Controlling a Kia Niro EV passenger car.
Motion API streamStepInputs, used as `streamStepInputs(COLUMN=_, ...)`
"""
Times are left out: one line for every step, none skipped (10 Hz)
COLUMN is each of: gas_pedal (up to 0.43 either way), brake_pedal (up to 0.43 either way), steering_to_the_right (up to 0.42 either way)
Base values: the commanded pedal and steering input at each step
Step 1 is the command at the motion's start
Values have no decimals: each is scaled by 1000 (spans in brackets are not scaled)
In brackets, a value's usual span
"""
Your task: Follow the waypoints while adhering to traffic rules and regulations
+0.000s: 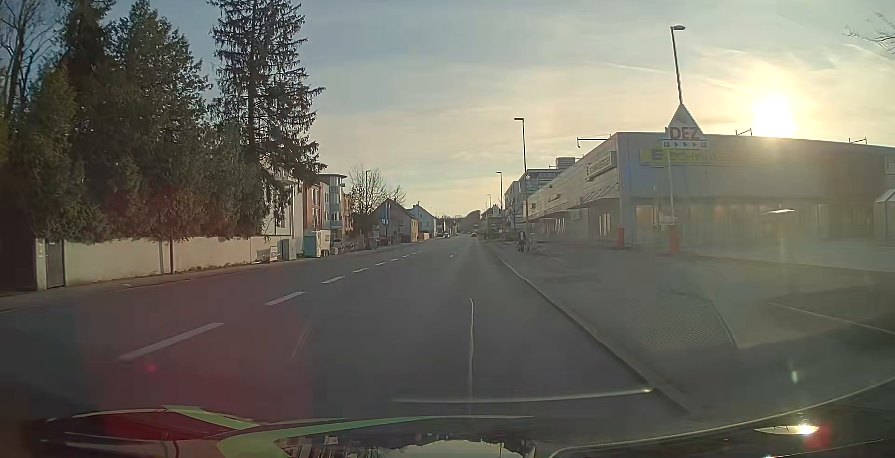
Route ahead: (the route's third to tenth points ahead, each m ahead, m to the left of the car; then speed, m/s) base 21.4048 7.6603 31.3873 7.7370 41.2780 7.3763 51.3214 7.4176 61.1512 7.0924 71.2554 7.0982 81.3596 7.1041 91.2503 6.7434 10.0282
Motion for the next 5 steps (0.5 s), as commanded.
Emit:
streamStepInputs(gas_pedal=228, brake_pedal=0, steering_to_the_right=-1)
streamStepInputs(gas_pedal=228, brake_pedal=0, steering_to_the_right=-2)
streamStepInputs(gas_pedal=228, brake_pedal=0, steering_to_the_right=-1)
streamStepInputs(gas_pedal=228, brake_pedal=0, steering_to_the_right=-1)
streamStepInputs(gas_pedal=228, brake_pedal=0, steering_to_the_right=-1)
